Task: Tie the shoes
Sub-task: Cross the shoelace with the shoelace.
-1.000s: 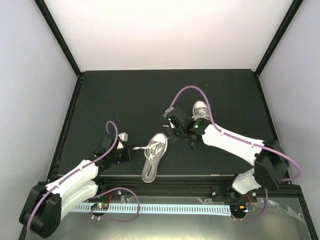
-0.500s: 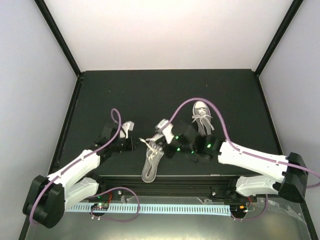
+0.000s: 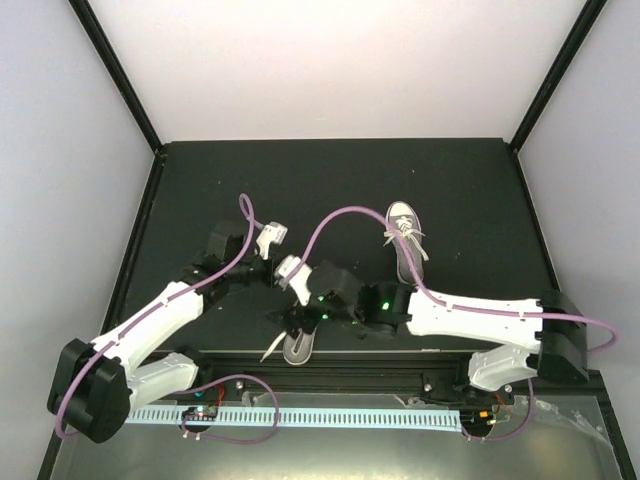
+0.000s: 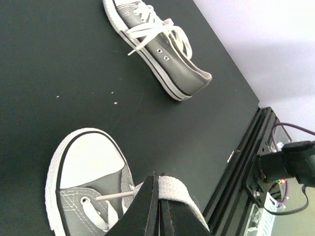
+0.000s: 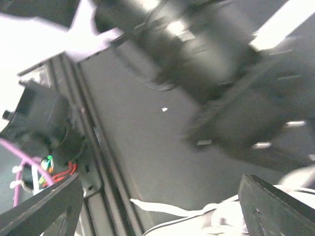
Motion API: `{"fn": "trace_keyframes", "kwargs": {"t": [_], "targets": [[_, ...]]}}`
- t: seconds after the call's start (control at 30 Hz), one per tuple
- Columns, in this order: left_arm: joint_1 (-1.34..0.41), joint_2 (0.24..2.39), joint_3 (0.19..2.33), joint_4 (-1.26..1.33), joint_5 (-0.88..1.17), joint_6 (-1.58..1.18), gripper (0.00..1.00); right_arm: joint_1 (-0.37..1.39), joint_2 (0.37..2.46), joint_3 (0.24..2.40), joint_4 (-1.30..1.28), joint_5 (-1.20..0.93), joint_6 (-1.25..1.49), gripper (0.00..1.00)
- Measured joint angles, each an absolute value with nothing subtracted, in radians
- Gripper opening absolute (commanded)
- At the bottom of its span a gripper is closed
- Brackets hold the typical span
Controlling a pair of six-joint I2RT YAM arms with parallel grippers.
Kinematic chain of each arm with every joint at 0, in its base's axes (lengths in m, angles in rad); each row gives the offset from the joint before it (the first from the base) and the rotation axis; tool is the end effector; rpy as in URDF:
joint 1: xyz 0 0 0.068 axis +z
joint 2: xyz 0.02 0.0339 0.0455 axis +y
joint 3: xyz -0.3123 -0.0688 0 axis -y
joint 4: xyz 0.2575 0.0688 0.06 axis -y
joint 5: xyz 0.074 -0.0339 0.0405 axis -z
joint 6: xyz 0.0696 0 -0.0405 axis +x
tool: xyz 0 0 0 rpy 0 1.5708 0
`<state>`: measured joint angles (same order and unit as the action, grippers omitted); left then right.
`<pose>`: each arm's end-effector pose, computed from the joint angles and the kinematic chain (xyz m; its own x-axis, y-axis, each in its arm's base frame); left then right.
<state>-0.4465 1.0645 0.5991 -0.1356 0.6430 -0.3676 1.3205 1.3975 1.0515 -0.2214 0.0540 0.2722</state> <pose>0.1917 -0.1381 0.2513 -0.7605 0.0452 -0.6478 0.5554 0.5621 -0.6128 0.0903 0.3379 0.3131 -0.3853 -0.4232 -0.8200 -0.8852 0.4207 0.1988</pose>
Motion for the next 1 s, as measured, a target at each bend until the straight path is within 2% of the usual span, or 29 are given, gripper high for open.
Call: {"fn": "trace_keyframes", "kwargs": {"t": [0.13,0.27,0.4,0.63,0.8,0.9,1.0], "targets": [[-0.455,1.045,0.599,-0.134,0.675,-0.343,0.01,1.199,1.311,1.002,-0.204,0.032,0.307,0.88],[-0.468,1.014,0.599,-0.133,0.712,-0.318,0.02,1.024,1.254,0.900,-0.157,-0.095,0.349,0.85],[-0.482,1.012,0.599,-0.133,0.736,-0.299,0.02,0.941,1.259,0.831,-0.119,-0.230,0.389,0.83],[-0.513,1.011,0.599,-0.133,0.748,-0.284,0.01,0.895,1.283,0.816,-0.026,-0.388,0.447,0.73],[-0.522,1.013,0.599,-0.131,0.734,-0.290,0.01,0.896,1.358,0.825,0.015,-0.447,0.465,0.58],[-0.524,1.021,0.598,-0.134,0.710,-0.296,0.02,0.896,1.374,0.825,0.031,-0.456,0.477,0.58],[-0.532,1.023,0.598,-0.132,0.691,-0.310,0.01,0.896,1.375,0.825,0.031,-0.453,0.487,0.63]]}}
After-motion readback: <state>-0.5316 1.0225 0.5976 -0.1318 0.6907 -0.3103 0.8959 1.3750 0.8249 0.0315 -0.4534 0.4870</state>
